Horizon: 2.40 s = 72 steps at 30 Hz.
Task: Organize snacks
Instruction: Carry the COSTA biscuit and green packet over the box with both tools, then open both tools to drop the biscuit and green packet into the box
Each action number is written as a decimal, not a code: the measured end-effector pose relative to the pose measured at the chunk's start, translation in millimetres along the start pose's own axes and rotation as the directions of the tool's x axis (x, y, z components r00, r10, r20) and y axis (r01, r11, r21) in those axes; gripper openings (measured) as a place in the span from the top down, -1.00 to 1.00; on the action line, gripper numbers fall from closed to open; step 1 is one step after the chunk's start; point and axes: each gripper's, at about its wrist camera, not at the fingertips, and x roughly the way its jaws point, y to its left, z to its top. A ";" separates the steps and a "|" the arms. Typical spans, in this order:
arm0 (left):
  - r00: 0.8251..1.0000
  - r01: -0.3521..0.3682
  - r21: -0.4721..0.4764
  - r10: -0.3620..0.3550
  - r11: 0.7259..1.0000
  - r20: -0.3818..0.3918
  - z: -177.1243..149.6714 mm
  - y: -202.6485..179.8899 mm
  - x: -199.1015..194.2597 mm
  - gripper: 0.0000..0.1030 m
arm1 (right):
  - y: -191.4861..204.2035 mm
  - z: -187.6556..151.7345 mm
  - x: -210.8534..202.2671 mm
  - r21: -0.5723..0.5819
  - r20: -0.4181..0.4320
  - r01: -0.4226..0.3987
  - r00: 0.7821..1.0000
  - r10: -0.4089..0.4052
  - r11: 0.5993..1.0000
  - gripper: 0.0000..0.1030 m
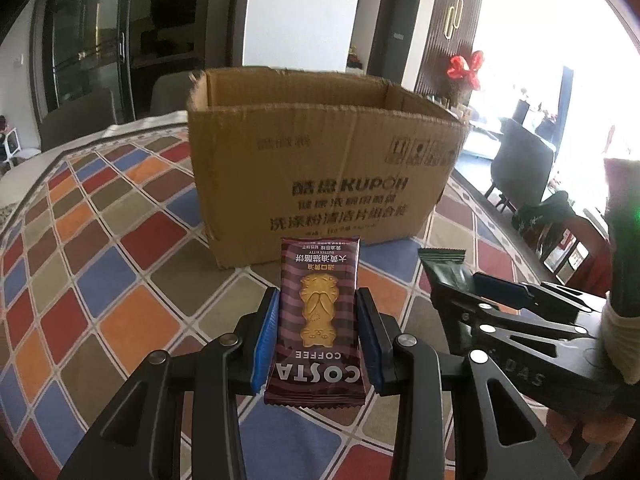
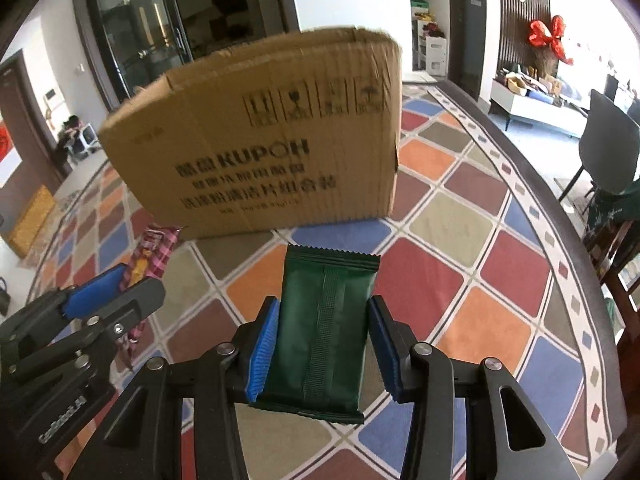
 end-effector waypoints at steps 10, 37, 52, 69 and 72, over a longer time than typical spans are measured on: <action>0.997 -0.026 0.001 0.026 1.000 0.073 24.5 -0.2 -27.3 0.28 | 3.8 20.7 -31.8 -0.024 0.091 -0.045 0.995 0.047 0.999 0.13; 0.989 -0.017 -0.027 0.021 1.000 0.146 130.4 7.6 -44.0 0.28 | 22.1 118.5 -88.0 -0.097 0.318 -0.089 0.941 0.116 0.991 0.27; 0.996 -0.084 0.022 0.084 0.996 0.028 184.0 7.4 15.0 -0.16 | 15.6 171.0 -59.3 -0.078 0.277 -0.027 0.960 0.048 0.997 0.36; 0.994 -0.055 0.116 0.044 0.992 0.097 126.2 -16.1 -34.5 -0.20 | 4.8 117.2 -76.3 -0.059 0.257 -0.011 0.966 0.026 0.998 0.04; 0.995 -0.052 0.158 0.037 0.986 0.096 114.2 -21.8 -40.0 -0.22 | 0.0 104.0 -80.9 -0.035 0.251 0.010 0.968 -0.001 0.999 -0.01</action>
